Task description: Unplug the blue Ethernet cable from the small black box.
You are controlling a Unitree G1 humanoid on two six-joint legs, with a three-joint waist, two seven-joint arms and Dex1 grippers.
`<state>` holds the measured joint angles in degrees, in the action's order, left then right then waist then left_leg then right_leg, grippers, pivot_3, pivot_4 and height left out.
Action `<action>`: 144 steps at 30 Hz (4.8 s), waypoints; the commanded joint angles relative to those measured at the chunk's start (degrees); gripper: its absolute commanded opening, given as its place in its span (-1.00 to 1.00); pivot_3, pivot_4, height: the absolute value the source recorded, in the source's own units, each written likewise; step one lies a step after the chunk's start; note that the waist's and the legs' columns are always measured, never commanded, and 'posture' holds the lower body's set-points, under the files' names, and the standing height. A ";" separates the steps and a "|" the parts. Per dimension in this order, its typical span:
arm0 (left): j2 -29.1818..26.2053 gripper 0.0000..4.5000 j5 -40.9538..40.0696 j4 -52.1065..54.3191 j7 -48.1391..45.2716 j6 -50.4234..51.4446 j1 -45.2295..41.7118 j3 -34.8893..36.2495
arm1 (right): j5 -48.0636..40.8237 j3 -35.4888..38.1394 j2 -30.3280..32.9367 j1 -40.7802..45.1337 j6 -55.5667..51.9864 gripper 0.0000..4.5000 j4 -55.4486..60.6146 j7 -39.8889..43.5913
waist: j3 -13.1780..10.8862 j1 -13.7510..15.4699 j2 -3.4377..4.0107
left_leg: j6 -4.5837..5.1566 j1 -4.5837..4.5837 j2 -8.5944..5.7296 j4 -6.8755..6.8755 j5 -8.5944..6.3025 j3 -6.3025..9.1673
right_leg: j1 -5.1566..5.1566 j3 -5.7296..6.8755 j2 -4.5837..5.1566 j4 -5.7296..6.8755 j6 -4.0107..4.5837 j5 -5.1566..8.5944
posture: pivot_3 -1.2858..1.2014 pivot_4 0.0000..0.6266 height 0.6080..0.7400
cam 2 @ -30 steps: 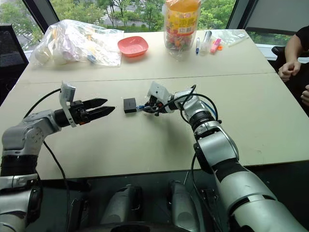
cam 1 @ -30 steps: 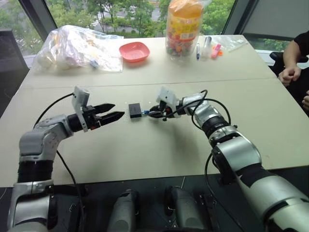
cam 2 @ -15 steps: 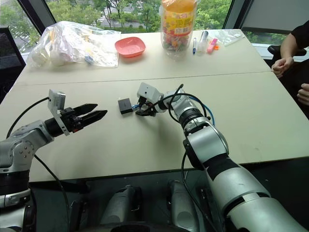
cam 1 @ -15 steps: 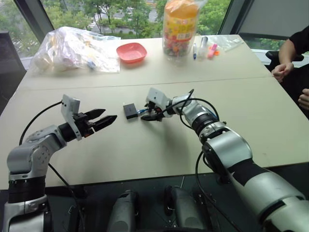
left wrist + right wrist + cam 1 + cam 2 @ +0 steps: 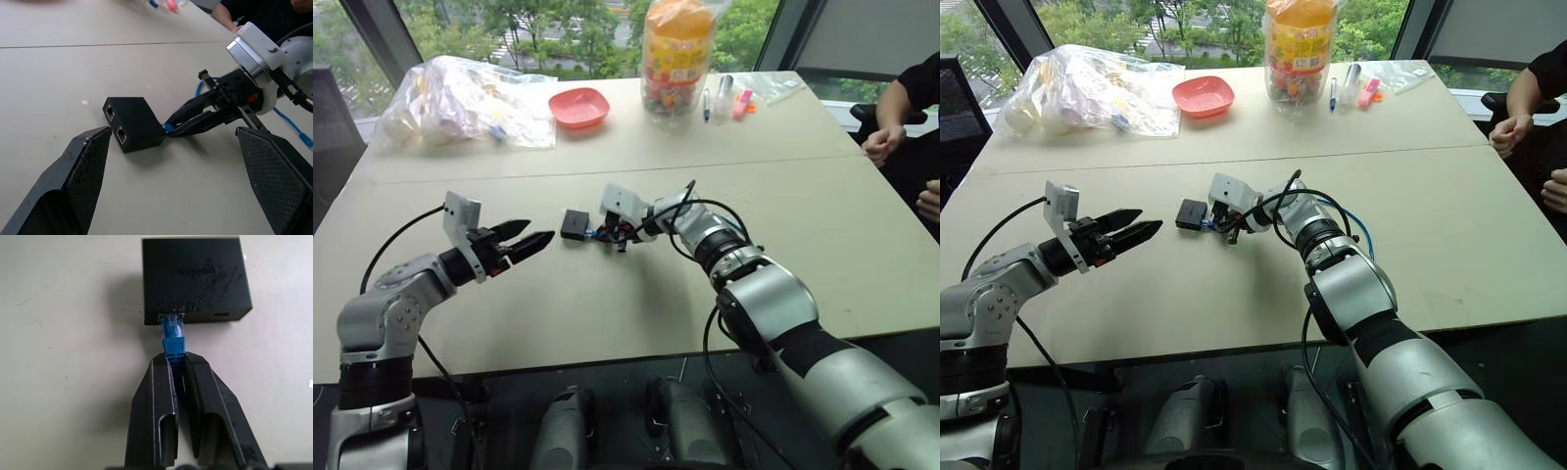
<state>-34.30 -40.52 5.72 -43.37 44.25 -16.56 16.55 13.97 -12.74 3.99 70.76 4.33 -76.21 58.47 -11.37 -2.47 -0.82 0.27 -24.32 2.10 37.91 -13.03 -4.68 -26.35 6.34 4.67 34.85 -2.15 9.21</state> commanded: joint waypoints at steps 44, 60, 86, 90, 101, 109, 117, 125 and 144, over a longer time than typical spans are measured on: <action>9.20 -0.78 20.19 -76.98 -28.40 -24.37 -56.09 -3.80 | 11.91 -6.16 21.55 -13.23 27.32 -0.03 36.67 -33.67 | -0.08 1.35 -0.07 | 0.00 -0.32 -0.26 -0.02 0.05 -0.19 | -0.08 0.03 -0.03 -0.23 -0.36 -0.03 | 0.03 -0.52 1.00; 13.94 -0.78 6.09 -59.54 -34.65 1.83 -49.04 4.60 | -71.05 25.12 -3.77 -37.59 -47.42 0.38 86.15 -40.06 | -0.06 1.60 -0.08 | 0.00 -0.11 -0.06 0.19 0.02 0.20 | -0.01 0.05 0.06 0.16 -0.14 -0.01 | 0.03 -0.52 1.00; 17.18 -0.78 -0.29 -44.66 -28.41 9.12 -41.29 3.40 | -72.57 23.12 -4.59 -36.72 -46.82 -0.66 85.31 -42.09 | -0.06 1.68 -0.08 | 0.02 -0.26 -0.10 0.17 0.02 0.17 | -0.11 0.03 0.05 0.09 -0.22 0.01 | 0.03 -0.52 1.00; 17.08 -0.78 -0.76 -44.42 -28.16 8.99 -41.11 3.09 | -72.24 22.76 -4.98 -36.82 -46.74 -0.99 84.84 -41.99 | -0.06 1.67 -0.08 | 0.02 -0.27 -0.09 0.17 0.02 0.19 | -0.12 0.03 0.05 0.08 -0.20 0.02 | 0.03 -0.52 1.00; 12.11 -0.78 -1.22 -45.24 -27.06 7.85 -40.45 5.28 | -73.20 29.09 -3.37 -35.23 -44.05 -0.99 79.60 -45.68 | -0.06 1.56 -0.08 | 0.02 -0.27 -0.09 0.15 0.02 0.19 | -0.13 0.04 0.04 0.06 -0.19 0.03 | 0.03 -0.52 1.00; 9.65 -0.78 -0.75 -46.70 -25.45 3.74 -40.70 6.60 | -70.00 32.57 8.58 -26.62 -43.03 -0.99 69.06 -41.82 | -0.09 1.79 -0.04 | 0.02 -0.39 -0.13 0.10 0.01 0.16 | -0.12 0.05 0.09 -0.21 -0.09 0.08 | 0.03 -0.52 1.00; 15.26 -0.78 10.32 -40.55 -18.94 -13.37 -38.72 -2.93 | -53.68 27.35 23.48 -9.42 -36.38 -0.99 47.64 -31.35 | -0.10 1.82 -0.03 | 0.11 -0.74 -0.25 0.08 -0.02 0.11 | -0.31 0.05 0.06 -0.40 -0.26 -0.07 | 0.03 -0.52 1.00; 18.44 -0.78 20.99 -34.58 -16.05 -30.84 -33.81 -13.23 | -44.23 25.49 22.30 -12.70 -30.28 -0.99 30.33 -26.89 | -0.04 1.77 -0.11 | 0.34 -0.84 -0.25 0.07 -0.14 -0.11 | -0.36 0.09 -0.04 -0.49 -0.18 -0.20 | 0.03 -0.52 1.00; 30.21 -0.78 35.76 -62.11 1.71 -62.35 -36.78 -18.29 | -40.40 15.67 20.99 -43.05 -40.05 0.99 70.71 -23.04 | -0.01 2.71 -0.01 | 0.41 -0.97 -0.20 0.19 -0.19 0.03 | -0.41 0.10 0.09 -0.56 -0.45 -0.29 | 0.03 -0.52 1.00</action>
<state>-4.39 -6.19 -55.44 -42.65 -14.61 -52.18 -1.09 -25.14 2.56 24.78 28.03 -34.02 -11.01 36.15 -11.38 0.24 -0.83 0.68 -25.28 1.90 38.14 -13.22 -4.65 -26.73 6.46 4.76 34.26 -2.65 8.89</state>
